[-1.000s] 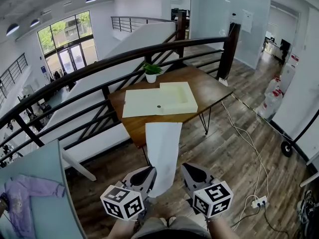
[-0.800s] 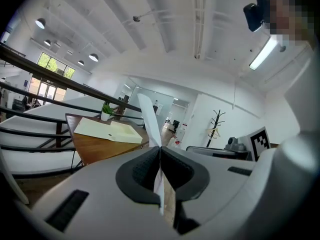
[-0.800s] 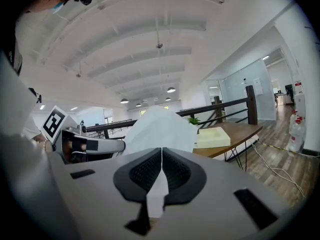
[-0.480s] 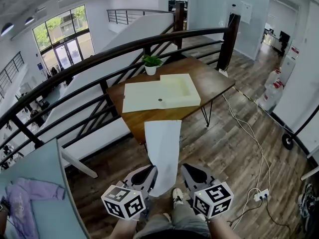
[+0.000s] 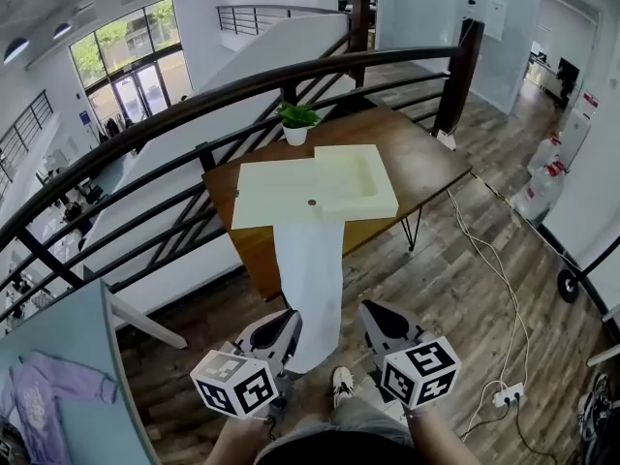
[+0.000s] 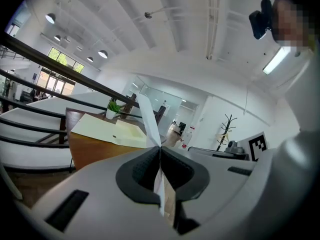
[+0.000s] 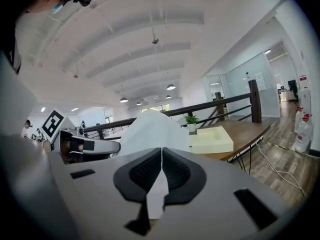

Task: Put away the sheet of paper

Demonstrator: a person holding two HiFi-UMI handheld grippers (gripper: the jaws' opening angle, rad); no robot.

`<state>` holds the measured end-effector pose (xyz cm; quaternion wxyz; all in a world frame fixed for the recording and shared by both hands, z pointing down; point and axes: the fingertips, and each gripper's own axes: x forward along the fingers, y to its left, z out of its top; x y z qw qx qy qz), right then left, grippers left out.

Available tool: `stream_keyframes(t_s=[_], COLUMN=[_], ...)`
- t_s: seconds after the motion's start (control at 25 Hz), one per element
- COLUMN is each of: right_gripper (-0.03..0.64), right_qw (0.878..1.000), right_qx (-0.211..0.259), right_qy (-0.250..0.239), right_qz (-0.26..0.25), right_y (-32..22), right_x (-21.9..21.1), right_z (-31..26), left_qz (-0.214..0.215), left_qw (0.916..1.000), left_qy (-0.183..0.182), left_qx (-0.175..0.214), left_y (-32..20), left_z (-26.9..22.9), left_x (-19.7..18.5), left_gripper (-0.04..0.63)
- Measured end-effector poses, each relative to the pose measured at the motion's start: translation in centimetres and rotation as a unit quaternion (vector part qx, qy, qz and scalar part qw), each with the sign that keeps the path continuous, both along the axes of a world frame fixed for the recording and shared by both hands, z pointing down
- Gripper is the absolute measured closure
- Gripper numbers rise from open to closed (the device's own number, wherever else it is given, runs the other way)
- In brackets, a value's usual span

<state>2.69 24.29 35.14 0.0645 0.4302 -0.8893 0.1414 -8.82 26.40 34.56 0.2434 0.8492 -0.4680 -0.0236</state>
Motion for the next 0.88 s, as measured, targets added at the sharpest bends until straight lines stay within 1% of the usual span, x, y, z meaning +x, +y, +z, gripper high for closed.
stream_keyframes(t_s=[0.32, 0.64, 0.76, 0.88], right_gripper=[0.589, 0.589, 0.589, 0.589], right_qw=[1.0, 0.999, 0.999, 0.999], right_qx=[0.007, -0.021, -0.034, -0.039], right_qy=[-0.003, -0.008, -0.023, -0.025], right_qz=[-0.021, -0.033, -0.024, -0.002], right_y=[-8.3, -12.7, -14.0, -15.9], right_x=[2.3, 4.4, 5.5, 7.2], right_z=[-1.1, 0.3, 0.9, 1.3], left_qz=[-0.03, -0.055, -0.056, -0.055], left_qw=[0.9994, 0.9984, 0.9983, 0.9984], left_qy=[0.004, 0.014, 0.012, 0.006], left_qx=[0.019, -0.002, -0.009, -0.013], left_y=[-8.1, -11.8, -12.9, -13.9], left_z=[-1.7, -0.7, -0.3, 0.0], left_x=[1.9, 2.9, 3.2, 3.1], left_gripper=[0.571, 0.571, 0.571, 0.571])
